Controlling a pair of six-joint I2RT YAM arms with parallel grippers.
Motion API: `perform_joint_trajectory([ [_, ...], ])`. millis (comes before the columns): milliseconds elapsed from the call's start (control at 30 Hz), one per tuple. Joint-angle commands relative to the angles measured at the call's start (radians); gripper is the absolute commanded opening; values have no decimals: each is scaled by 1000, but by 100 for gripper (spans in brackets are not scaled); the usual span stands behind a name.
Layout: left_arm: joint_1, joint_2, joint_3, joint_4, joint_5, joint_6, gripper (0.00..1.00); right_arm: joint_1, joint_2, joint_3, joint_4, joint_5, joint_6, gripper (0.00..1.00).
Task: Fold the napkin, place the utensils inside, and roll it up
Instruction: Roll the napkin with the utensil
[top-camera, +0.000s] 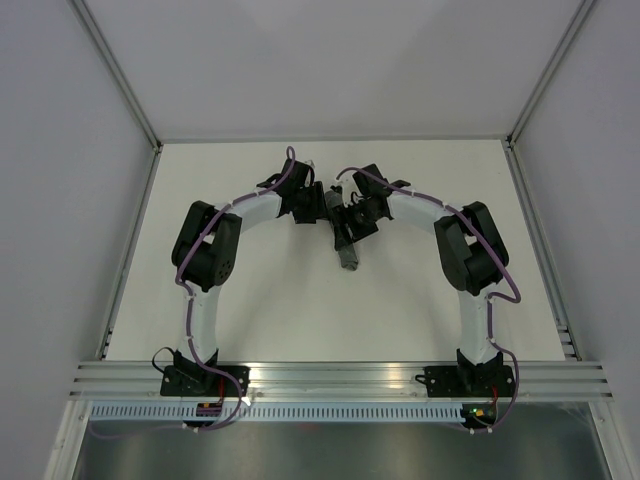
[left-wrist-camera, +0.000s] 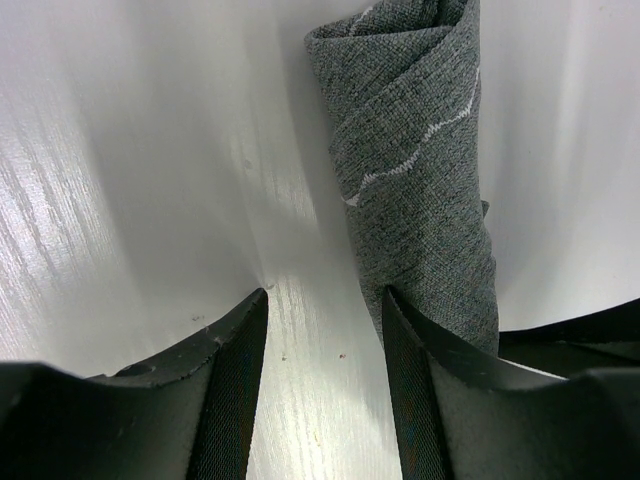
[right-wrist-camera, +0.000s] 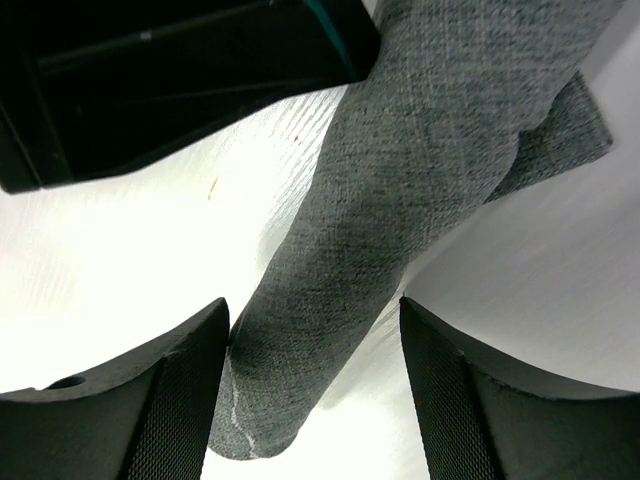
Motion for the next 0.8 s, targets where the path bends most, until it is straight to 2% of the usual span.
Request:
perform_joint_trajectory([
  [0,-3,3,45,-10,24,-15,54,-2,-16,24,-115,-4,5,75],
  [267,-3,8,54,-13,39,-13,54,-13,-42,29,-113,15,5,76],
  [767,-3,24,79,-24,47,-4,54,-59,-10,211,-138,-70,45,70],
])
